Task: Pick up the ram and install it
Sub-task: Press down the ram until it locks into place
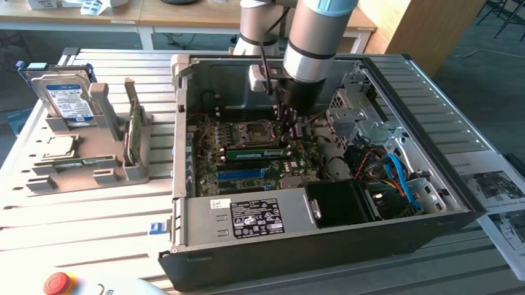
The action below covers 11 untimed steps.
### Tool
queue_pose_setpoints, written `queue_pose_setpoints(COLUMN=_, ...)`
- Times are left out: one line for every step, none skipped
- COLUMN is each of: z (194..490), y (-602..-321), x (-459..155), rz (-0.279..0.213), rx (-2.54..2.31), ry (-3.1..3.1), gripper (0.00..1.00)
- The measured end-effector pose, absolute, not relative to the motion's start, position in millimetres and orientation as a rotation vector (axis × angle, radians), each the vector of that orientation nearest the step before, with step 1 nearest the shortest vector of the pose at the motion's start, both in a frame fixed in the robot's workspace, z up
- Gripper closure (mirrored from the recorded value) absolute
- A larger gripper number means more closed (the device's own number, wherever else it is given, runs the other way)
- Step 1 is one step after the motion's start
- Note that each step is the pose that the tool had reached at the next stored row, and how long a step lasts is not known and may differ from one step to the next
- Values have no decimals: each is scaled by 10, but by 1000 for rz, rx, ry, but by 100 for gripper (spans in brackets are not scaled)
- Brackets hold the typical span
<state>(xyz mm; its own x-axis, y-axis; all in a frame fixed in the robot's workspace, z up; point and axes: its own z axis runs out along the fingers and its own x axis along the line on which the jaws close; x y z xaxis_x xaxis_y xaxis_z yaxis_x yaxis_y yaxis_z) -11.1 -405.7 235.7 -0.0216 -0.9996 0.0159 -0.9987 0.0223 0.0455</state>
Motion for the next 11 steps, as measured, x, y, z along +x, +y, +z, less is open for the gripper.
queue_pose_setpoints(z=2356, y=-4050, x=-133, rz=-33, rx=2166, ry=-2215, gripper=89)
queue_pose_setpoints(z=2356, y=-4046, x=-155, rz=-32, rx=2166, ry=-2215, gripper=89)
queue_pose_setpoints(z=2356, y=-4042, x=-179, rz=-32, rx=2166, ry=-2215, gripper=89)
queue_pose_setpoints(z=2356, y=-4040, x=-203, rz=-32, rx=2167, ry=-2215, gripper=89)
queue_pose_setpoints(z=2357, y=-4039, x=-231, rz=-31, rx=2167, ry=-2215, gripper=89)
queue_pose_setpoints(z=2357, y=-4037, x=-257, rz=-30, rx=2166, ry=-2215, gripper=89)
queue_pose_setpoints(z=2357, y=-4035, x=-284, rz=-30, rx=2166, ry=-2215, gripper=89)
queue_pose_setpoints(z=2357, y=-4033, x=-310, rz=-29, rx=2167, ry=-2215, gripper=89)
queue_pose_setpoints(z=2357, y=-4031, x=-338, rz=-29, rx=2166, ry=-2215, gripper=89)
queue_pose_setpoints(z=2357, y=-4030, x=-365, rz=-28, rx=2166, ry=-2215, gripper=89)
queue_pose_setpoints(z=2357, y=-4028, x=-392, rz=-27, rx=2166, ry=-2215, gripper=89)
